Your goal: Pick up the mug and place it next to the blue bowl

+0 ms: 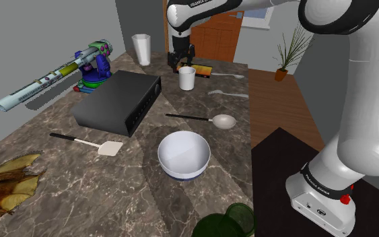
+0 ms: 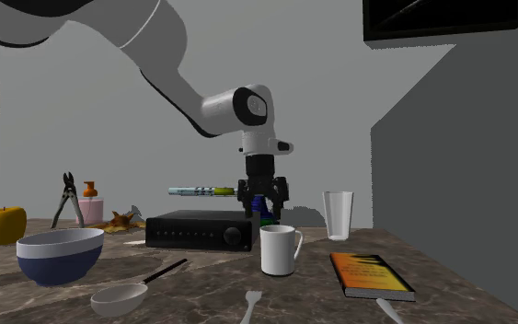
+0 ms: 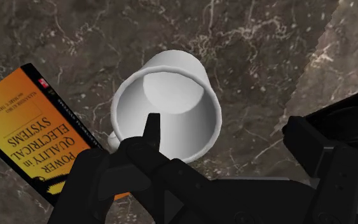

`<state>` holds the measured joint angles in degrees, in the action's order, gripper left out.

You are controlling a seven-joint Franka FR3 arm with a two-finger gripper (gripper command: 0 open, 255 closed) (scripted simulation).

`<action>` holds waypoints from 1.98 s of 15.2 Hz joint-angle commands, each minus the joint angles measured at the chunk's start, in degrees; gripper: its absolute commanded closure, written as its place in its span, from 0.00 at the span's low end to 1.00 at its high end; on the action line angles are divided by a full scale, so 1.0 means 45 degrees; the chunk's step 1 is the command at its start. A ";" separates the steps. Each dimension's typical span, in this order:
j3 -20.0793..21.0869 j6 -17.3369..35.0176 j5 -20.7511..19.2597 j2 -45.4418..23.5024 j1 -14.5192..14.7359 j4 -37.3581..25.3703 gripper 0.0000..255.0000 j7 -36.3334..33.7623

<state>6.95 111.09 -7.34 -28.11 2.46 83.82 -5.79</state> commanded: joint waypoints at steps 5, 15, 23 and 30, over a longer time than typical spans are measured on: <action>-0.0067 0.0489 -0.0128 -0.0799 0.0017 -0.0200 0.00 0.0012; -0.0093 0.0996 -0.0167 -0.0990 -0.0002 0.0117 0.00 -0.0017; -0.0093 0.0996 -0.0167 -0.0988 -0.0002 0.0119 1.00 -0.0016; -0.0070 0.0439 -0.0120 -0.0762 -0.0003 -0.0216 1.00 0.0042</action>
<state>6.60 113.77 -7.92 -31.65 2.38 83.47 -5.60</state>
